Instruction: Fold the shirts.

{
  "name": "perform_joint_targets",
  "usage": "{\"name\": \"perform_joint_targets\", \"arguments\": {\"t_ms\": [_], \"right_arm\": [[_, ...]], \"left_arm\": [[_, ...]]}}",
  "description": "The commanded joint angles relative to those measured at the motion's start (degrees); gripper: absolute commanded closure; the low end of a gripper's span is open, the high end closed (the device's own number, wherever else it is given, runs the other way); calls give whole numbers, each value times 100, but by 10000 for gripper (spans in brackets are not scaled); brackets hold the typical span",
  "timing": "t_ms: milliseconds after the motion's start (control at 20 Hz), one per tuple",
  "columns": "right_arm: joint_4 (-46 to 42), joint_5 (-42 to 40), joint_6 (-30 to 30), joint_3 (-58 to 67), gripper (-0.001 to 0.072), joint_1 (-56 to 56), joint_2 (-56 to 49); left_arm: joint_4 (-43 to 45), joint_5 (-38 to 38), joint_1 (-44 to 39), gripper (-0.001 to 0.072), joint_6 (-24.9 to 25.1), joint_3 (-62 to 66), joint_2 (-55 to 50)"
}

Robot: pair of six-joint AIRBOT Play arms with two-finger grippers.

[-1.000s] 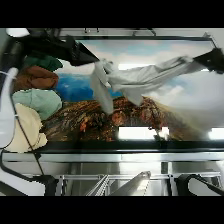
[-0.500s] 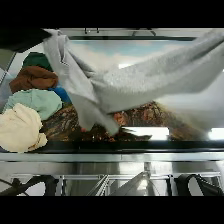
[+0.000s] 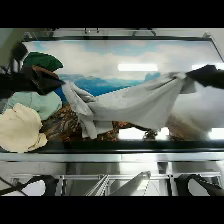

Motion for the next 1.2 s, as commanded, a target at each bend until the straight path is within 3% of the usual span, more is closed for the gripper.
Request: {"name": "perform_joint_targets", "arguments": {"t_ms": [0,50,100,200,350,500,700,1100,1150], "right_arm": [[-236,-905,15,-472,568,280,-1534],[-245,-981,15,-380,344,243,-1945],[-260,-852,13,-214,297,144,-2295],[-286,-398,11,48,278,-162,-2581],[-804,337,-116,76,273,-662,-2487],[-1394,782,-120,-426,274,-715,-2479],[-1237,81,-203,-1355,274,-225,-2483],[-175,-715,-243,-1434,285,1093,-2778],[-116,-726,-269,-1416,383,1110,-2778]], "left_arm": [[955,566,188,597,205,-629,-997],[935,564,367,385,197,-540,-1349],[811,444,562,358,140,-358,-1650],[400,61,988,359,87,111,-2074],[503,-219,1416,359,24,413,-2092],[1169,63,1375,358,52,-258,-1637],[1604,603,1012,358,52,-1156,-1270],[1561,1362,199,357,52,-1414,-1279],[1578,1449,39,357,52,-1414,-1276]]}}
